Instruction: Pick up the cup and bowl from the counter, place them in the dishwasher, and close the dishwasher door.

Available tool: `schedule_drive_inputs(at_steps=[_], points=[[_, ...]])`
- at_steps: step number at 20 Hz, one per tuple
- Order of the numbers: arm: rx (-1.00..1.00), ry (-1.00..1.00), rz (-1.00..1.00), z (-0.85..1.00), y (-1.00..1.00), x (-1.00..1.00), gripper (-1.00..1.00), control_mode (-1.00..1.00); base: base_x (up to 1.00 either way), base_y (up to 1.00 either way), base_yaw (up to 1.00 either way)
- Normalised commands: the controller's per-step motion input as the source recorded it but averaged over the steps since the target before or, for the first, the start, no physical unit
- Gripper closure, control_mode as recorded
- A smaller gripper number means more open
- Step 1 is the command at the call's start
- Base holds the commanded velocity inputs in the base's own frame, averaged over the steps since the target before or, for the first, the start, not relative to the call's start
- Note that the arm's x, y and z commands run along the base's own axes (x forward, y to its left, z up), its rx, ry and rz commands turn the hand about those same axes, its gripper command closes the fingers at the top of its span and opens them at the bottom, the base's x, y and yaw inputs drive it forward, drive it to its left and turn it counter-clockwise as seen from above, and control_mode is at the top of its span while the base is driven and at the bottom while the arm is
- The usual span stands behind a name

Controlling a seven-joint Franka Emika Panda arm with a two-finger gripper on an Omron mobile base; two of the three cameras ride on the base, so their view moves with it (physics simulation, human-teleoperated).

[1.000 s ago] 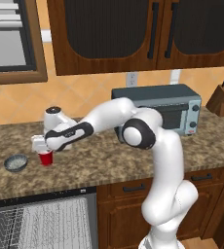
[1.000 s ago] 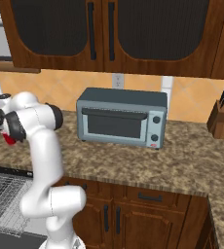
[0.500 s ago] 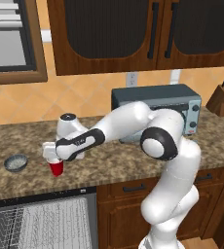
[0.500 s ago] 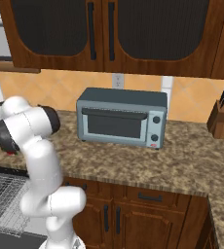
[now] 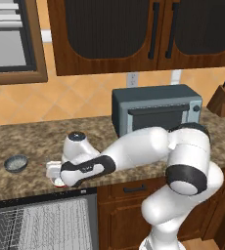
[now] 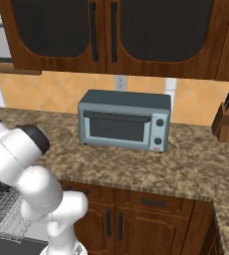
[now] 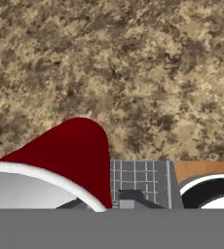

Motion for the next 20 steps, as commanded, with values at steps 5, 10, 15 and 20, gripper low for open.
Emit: schedule_drive_inputs(at_steps=[5,10,15,20], points=[[0.00,-0.24,0.05,-0.12,0.15,-0.79,1.00,-1.00,0.00,0.00,0.00],[0.00,-0.25,0.01,-0.46,0.48,-0.53,1.00,-1.00,0.00,0.00,0.00],[0.00,-0.17,0.01,-0.50,0.67,-0.49,1.00,-1.00,0.00,0.00,0.00],[-0.01,-0.02,0.00,-0.03,0.53,0.02,1.00,-1.00,0.00,0.00,0.00]])
